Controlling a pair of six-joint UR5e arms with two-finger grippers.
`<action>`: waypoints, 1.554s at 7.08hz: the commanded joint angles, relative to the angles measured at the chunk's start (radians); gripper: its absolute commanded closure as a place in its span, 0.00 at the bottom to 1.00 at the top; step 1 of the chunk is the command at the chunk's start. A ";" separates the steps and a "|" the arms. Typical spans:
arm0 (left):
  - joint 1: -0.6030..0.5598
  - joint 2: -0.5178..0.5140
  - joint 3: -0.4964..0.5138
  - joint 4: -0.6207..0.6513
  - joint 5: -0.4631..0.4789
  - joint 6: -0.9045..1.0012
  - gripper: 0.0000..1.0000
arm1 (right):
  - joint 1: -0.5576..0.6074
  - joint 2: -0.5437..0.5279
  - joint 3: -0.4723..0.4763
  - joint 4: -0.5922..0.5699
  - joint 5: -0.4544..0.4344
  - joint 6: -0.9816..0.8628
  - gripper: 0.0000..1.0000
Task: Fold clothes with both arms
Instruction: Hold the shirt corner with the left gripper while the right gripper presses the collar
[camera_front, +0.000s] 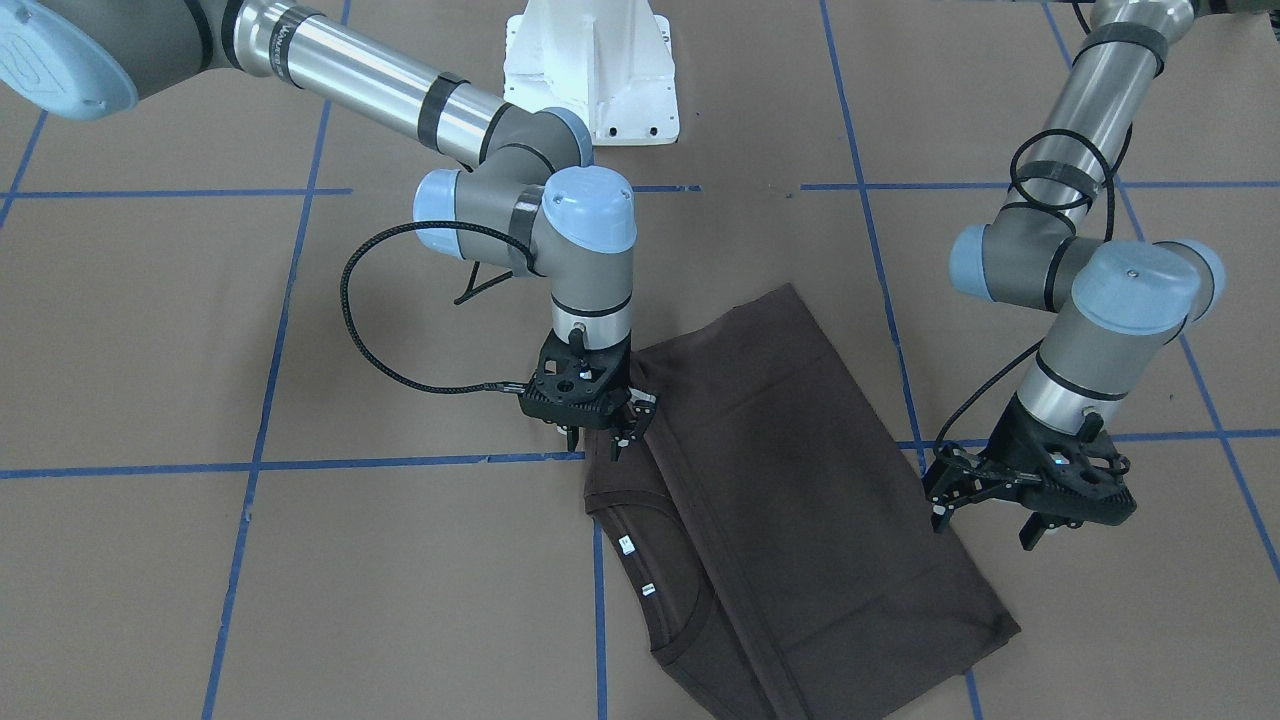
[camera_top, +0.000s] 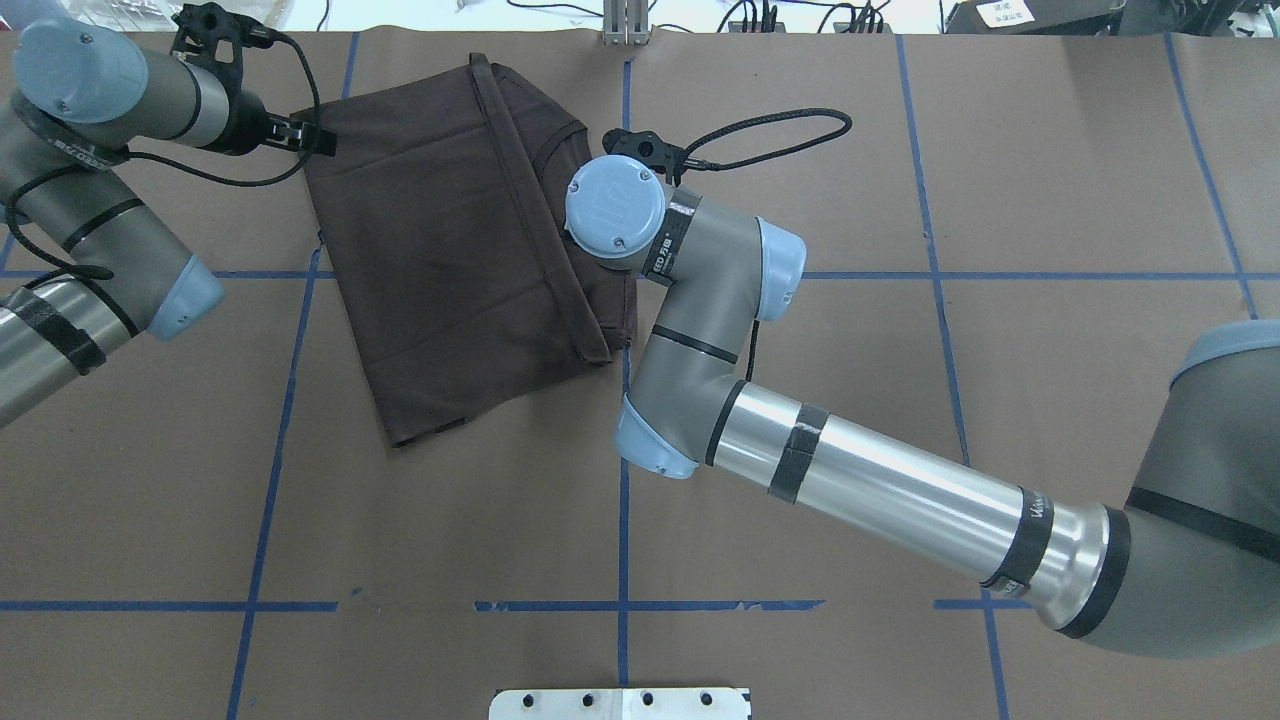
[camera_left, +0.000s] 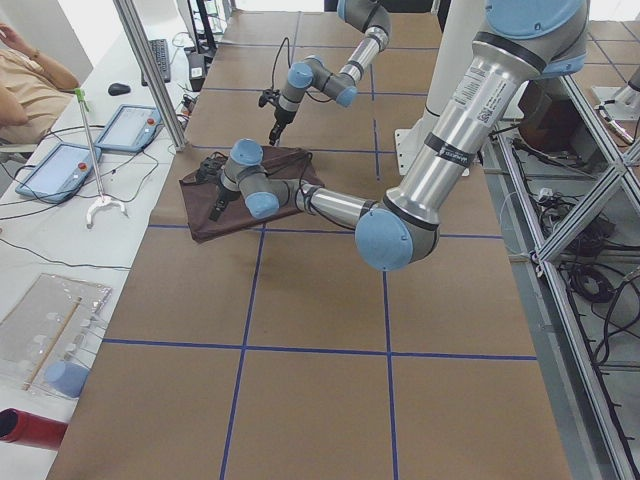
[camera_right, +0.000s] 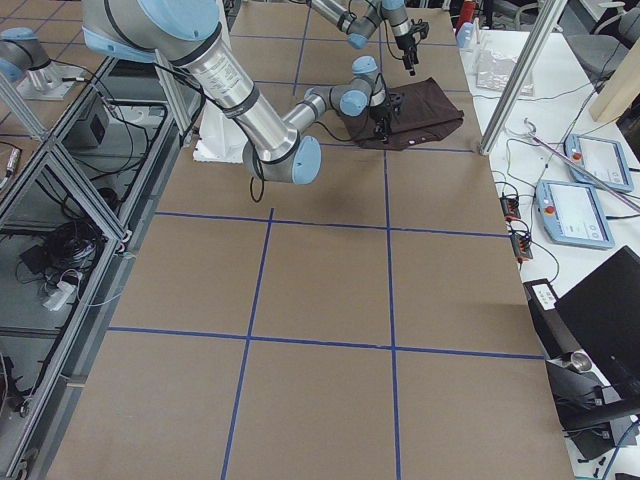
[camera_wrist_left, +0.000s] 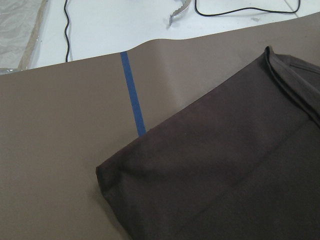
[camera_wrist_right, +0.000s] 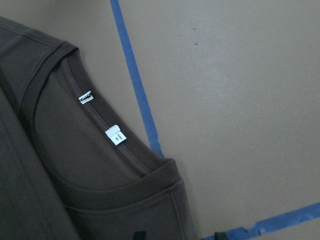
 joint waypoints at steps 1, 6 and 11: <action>0.001 0.000 0.001 -0.001 0.000 0.000 0.00 | -0.006 0.008 -0.028 0.001 -0.016 -0.029 0.46; 0.001 0.000 0.003 -0.003 0.000 0.000 0.00 | -0.023 0.029 -0.074 0.001 -0.039 -0.029 0.49; 0.001 0.002 0.004 -0.003 0.000 0.000 0.00 | -0.032 0.029 -0.083 0.001 -0.040 -0.029 0.59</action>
